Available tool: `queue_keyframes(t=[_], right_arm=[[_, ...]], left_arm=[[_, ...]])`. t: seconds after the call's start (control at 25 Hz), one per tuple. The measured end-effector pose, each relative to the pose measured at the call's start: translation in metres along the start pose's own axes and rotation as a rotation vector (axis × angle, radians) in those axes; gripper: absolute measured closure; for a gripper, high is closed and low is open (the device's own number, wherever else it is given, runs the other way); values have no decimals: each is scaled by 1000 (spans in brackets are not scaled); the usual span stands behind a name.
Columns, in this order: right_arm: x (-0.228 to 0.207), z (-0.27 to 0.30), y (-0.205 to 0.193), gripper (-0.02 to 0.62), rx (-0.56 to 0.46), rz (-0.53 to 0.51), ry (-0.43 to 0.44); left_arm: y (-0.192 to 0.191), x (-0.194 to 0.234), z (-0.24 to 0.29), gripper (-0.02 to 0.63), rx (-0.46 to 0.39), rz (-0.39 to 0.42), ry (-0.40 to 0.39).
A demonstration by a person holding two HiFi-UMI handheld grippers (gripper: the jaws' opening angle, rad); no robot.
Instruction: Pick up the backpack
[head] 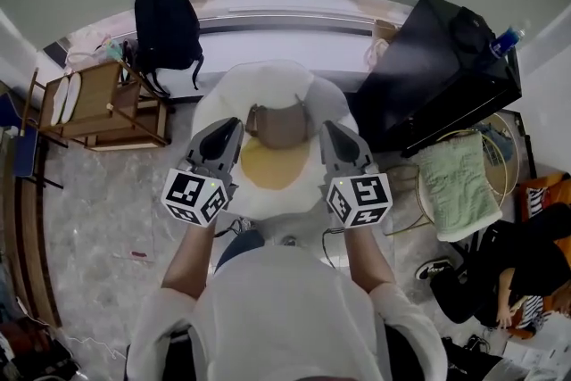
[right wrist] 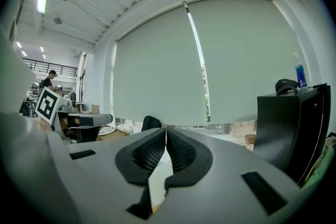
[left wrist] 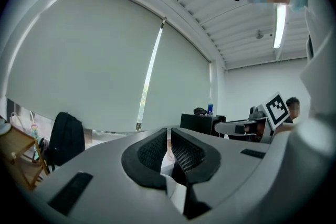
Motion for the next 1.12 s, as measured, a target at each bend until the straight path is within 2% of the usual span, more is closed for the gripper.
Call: queue_keyframes(t=[0.32,0.6,0.8,1.12], right_arm=[[21,53,9,566,-11,25,-87],[12,72,-2,566,13,61,-137],[-7,86,0,566,15,53,-100],[-61,106,17,566,27,-9,10]], left_arm=[[8,61,23,557,24,11,-103],[1,83,49,555,56,6,-144],[2,83,67,555,47,1,-112],[13,63,103,557,4,-21,5]])
Point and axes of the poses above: the fingertips, and each gripper's own axes: z forward along the fingers, x to its left, y out of its top, the point moved 9 cm from there along -z, backward along the fingers, and after that the axes turned 8 degrees about x, right-handed, at the moved point
